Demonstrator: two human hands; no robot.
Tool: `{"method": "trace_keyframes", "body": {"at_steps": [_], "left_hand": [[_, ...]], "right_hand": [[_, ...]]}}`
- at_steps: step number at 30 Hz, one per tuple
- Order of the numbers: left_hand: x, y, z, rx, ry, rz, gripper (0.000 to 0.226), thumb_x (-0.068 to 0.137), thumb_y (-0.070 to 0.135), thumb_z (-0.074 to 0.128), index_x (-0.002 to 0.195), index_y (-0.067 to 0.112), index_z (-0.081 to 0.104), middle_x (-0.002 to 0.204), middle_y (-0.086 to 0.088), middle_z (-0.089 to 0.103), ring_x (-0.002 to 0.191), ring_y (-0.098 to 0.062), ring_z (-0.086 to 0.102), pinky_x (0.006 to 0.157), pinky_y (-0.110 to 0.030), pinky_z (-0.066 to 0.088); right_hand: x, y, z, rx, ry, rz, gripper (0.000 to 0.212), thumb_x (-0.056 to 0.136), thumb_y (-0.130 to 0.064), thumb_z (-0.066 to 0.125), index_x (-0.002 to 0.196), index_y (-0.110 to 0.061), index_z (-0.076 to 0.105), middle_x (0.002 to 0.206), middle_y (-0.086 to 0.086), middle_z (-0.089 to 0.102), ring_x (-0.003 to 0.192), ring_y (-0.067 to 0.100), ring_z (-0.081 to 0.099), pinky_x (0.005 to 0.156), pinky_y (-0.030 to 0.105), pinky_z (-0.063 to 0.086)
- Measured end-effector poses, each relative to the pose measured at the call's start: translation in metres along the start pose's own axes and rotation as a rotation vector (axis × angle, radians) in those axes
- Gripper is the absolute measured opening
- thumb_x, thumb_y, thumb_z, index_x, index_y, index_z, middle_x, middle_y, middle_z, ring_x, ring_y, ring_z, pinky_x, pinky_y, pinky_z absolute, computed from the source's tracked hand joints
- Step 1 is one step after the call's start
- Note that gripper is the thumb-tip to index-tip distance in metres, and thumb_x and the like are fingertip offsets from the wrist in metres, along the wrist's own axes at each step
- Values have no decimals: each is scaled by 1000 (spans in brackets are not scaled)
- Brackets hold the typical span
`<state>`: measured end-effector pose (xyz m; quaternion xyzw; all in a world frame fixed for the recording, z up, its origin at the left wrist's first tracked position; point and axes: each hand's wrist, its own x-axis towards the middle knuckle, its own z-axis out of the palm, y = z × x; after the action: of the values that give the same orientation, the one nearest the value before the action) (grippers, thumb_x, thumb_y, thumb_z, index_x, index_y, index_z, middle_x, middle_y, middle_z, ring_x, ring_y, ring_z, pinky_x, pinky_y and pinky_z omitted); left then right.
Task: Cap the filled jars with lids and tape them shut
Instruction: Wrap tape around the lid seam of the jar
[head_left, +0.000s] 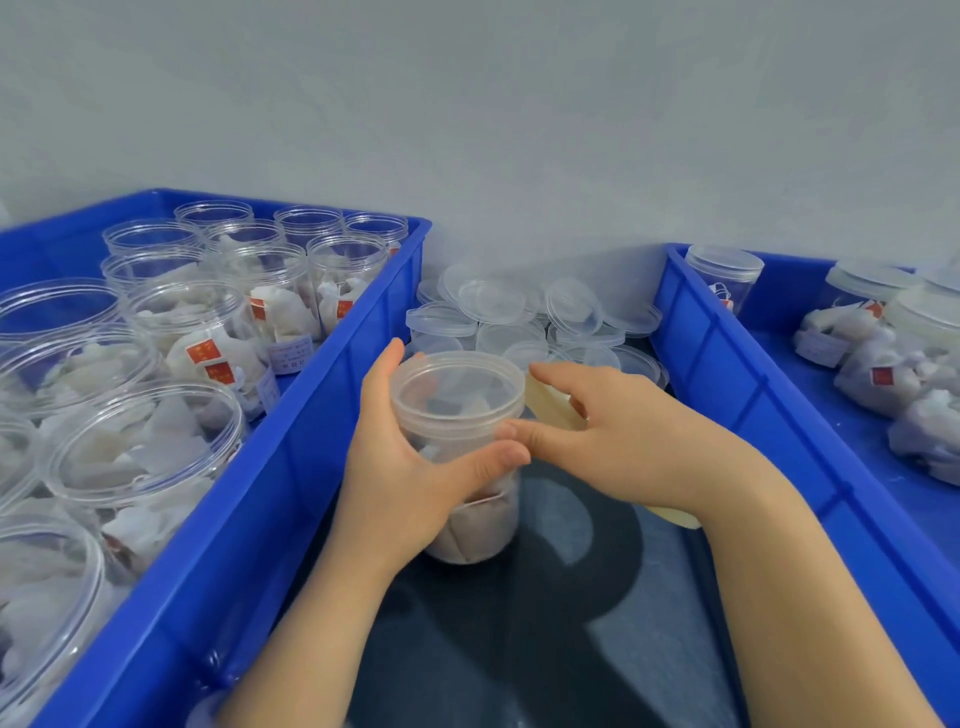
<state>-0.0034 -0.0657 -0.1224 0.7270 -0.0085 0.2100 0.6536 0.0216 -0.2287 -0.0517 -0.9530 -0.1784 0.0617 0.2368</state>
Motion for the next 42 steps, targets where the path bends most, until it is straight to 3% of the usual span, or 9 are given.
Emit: {"method": "trace_keyframes", "body": {"at_steps": [5, 8, 13, 19, 24, 28, 33, 37, 42], "left_hand": [[0, 2, 4, -15, 84, -44, 116, 29, 63, 82, 133, 36, 39, 108, 32, 50, 105, 25, 45, 78, -1, 44], [1, 2, 2, -41, 97, -87, 97, 36, 57, 87, 121, 43, 42, 112, 24, 57, 105, 8, 58, 81, -15, 50], [4, -1, 1, -109, 89, -119, 91, 35, 48, 82, 119, 34, 50, 116, 9, 62, 104, -6, 63, 90, -29, 52], [4, 0, 0, -226, -22, -143, 77, 38, 39, 84, 110, 29, 59, 94, 10, 71, 87, -3, 69, 65, -15, 53], [3, 1, -1, -319, -80, -162, 88, 34, 42, 85, 116, 23, 60, 98, 2, 72, 94, -20, 70, 72, -29, 58], [3, 2, -4, -313, -126, -145, 111, 23, 62, 89, 121, 20, 58, 105, -1, 71, 101, -23, 68, 84, -39, 56], [2, 2, -4, -345, -175, -144, 110, 25, 61, 89, 122, 22, 55, 111, -1, 70, 105, -20, 67, 82, -31, 56], [2, 2, -5, -313, -201, -132, 111, 23, 63, 89, 119, 21, 53, 100, 9, 72, 96, -10, 69, 72, -17, 53], [1, 3, -3, -211, -143, -102, 111, 19, 70, 84, 117, 27, 55, 108, 7, 67, 96, -4, 67, 71, -14, 52]], "right_hand": [[-2, 3, -3, 36, -102, -36, 67, 74, -62, 56, 132, -29, 43, 119, -5, 58, 109, 15, 55, 92, 36, 46], [-4, 6, -8, 104, -134, -34, 85, 69, -63, 61, 145, -40, 31, 125, -12, 56, 114, 5, 52, 102, 32, 41], [-5, 9, -14, 194, -55, -53, 98, 41, -85, 47, 131, -47, 49, 66, -29, 55, 61, -15, 53, 74, 19, 41], [-6, 15, -20, 210, -8, 15, 84, 36, -83, 49, 113, -52, 59, 81, -12, 66, 67, -3, 60, 78, 22, 48], [-10, 13, -24, 223, -43, 12, 76, 35, -83, 49, 104, -54, 60, 73, -15, 70, 54, -2, 61, 64, 21, 45], [-12, 11, -23, 240, -72, 15, 63, 33, -83, 50, 90, -57, 55, 73, -11, 70, 53, 10, 64, 63, 27, 56], [-11, 13, -22, 244, -62, 20, 88, 30, -86, 52, 111, -52, 56, 74, -9, 69, 57, 15, 66, 56, 26, 53], [-10, 14, -21, 251, -66, 49, 107, 27, -84, 57, 126, -46, 51, 69, -15, 62, 54, 2, 62, 48, 15, 44], [-6, 14, -18, 302, -44, 45, 99, 32, -82, 59, 121, -39, 56, 69, -9, 67, 51, 7, 63, 52, 21, 47]]}}
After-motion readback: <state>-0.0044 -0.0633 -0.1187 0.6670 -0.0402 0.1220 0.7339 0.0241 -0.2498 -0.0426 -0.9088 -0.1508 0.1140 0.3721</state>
